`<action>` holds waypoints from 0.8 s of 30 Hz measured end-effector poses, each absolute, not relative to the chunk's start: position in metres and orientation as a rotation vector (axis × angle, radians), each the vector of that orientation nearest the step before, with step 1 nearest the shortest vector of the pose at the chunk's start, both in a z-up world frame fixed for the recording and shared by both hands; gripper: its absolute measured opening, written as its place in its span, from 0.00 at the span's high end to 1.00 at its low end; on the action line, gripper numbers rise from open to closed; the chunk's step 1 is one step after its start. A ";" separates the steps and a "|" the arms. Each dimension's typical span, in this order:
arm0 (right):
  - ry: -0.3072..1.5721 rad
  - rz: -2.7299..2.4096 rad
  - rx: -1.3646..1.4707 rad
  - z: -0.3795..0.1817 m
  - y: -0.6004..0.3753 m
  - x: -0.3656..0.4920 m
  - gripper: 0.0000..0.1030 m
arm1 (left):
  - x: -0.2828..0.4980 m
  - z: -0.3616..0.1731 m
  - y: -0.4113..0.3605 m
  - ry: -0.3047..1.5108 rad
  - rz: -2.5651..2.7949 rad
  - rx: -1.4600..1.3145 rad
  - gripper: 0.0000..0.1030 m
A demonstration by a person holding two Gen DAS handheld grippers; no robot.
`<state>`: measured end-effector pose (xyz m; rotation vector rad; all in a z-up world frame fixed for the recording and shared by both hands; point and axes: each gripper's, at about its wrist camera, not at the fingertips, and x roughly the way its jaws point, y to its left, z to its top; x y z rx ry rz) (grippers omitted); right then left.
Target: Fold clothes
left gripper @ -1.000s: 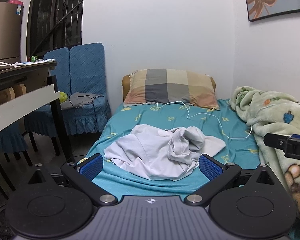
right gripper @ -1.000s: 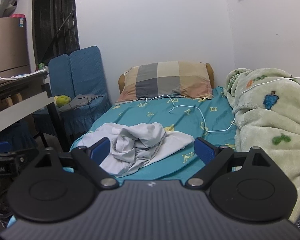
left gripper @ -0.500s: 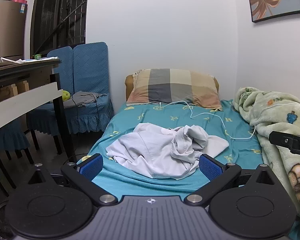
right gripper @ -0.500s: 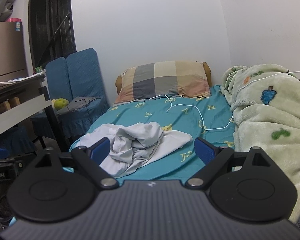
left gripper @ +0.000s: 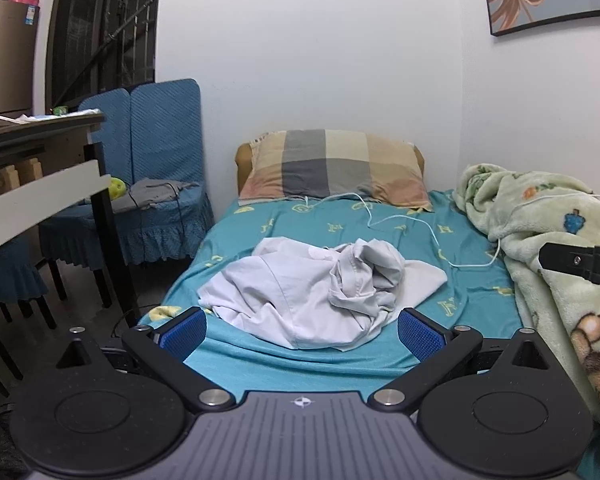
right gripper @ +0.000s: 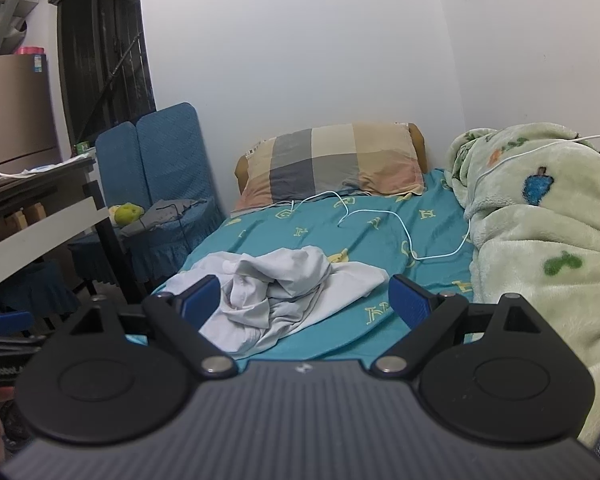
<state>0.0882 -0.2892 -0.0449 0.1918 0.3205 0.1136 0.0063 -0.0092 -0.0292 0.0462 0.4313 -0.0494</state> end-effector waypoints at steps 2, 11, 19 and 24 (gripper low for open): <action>0.337 0.094 0.176 -0.046 -0.289 0.087 0.10 | 0.018 -0.029 -0.011 0.454 -0.062 0.045 0.02; 0.338 0.036 0.228 -0.052 -0.308 0.084 0.10 | 0.132 -0.038 -0.046 0.496 -0.126 0.130 0.04; 0.389 0.041 0.302 -0.068 -0.317 0.108 0.10 | 0.235 -0.100 -0.098 0.461 -0.166 0.262 0.11; 0.420 0.032 0.309 -0.085 -0.322 0.126 0.10 | 0.288 -0.137 -0.132 0.453 -0.184 0.408 0.23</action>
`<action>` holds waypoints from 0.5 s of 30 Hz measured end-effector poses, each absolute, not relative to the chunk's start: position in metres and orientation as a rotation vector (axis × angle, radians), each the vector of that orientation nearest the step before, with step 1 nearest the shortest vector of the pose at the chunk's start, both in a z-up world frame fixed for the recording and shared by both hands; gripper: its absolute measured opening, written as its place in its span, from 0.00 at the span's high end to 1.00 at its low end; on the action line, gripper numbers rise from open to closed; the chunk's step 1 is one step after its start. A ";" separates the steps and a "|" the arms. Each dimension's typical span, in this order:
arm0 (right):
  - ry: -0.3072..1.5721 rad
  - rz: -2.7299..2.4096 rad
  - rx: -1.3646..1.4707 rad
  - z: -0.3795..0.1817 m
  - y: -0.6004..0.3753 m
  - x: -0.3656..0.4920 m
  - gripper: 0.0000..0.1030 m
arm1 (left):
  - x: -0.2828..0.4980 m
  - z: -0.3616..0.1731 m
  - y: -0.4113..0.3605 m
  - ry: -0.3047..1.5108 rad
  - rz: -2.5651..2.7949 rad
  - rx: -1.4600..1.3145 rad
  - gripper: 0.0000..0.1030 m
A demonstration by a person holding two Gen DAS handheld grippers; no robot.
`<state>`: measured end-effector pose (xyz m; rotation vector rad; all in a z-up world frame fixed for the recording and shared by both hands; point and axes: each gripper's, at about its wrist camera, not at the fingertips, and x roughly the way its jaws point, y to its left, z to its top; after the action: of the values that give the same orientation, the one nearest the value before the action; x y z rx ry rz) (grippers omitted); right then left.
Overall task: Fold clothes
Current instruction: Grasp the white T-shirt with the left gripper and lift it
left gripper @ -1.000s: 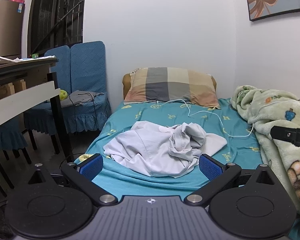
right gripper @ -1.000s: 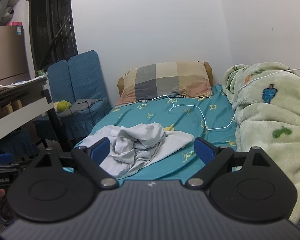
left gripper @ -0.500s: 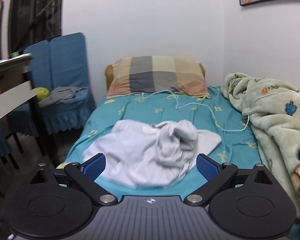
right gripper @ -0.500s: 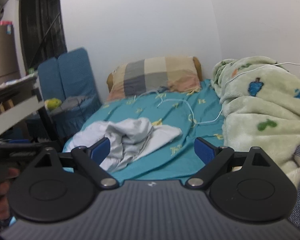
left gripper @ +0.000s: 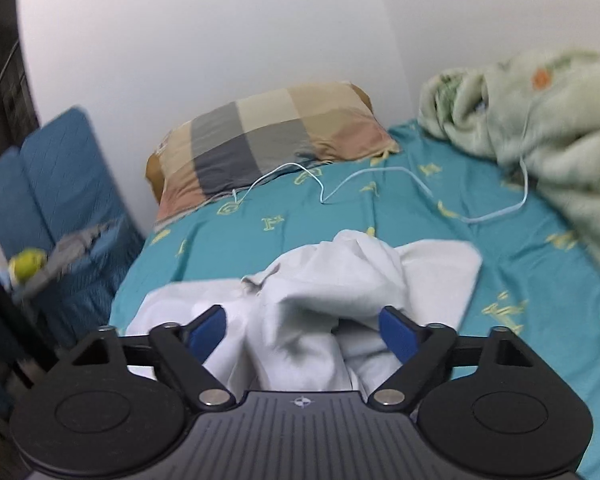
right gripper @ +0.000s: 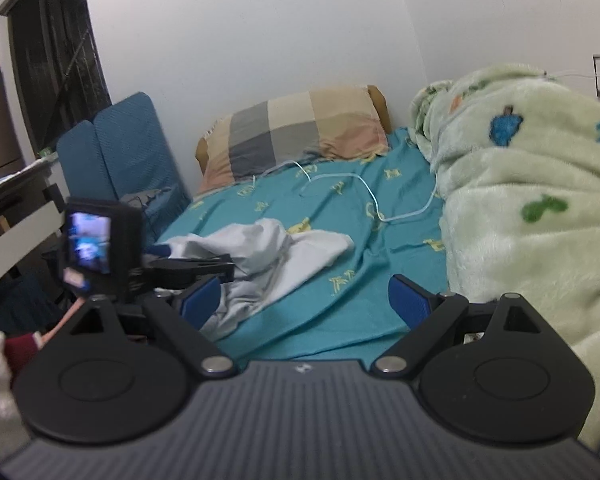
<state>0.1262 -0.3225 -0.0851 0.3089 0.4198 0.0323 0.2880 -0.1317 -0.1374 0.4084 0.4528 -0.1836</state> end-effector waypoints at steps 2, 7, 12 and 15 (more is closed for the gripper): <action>0.438 0.028 0.315 -0.093 -0.324 0.133 0.10 | 0.300 -0.143 -0.139 0.441 -0.201 0.426 0.47; 0.460 0.035 0.304 -0.104 -0.318 0.152 0.10 | 0.287 -0.130 -0.135 0.419 -0.247 0.363 0.84; 0.444 0.041 0.292 -0.103 -0.313 0.153 0.10 | 0.220 -0.077 -0.098 0.336 -0.308 0.269 0.86; 0.441 0.055 0.309 -0.100 -0.312 0.150 0.10 | 0.168 -0.046 -0.075 0.289 -0.339 0.281 0.86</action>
<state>0.1496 -0.3122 -0.1004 0.3094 0.4414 0.0549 0.1682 -0.0754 -0.0464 0.2811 0.2892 -0.3390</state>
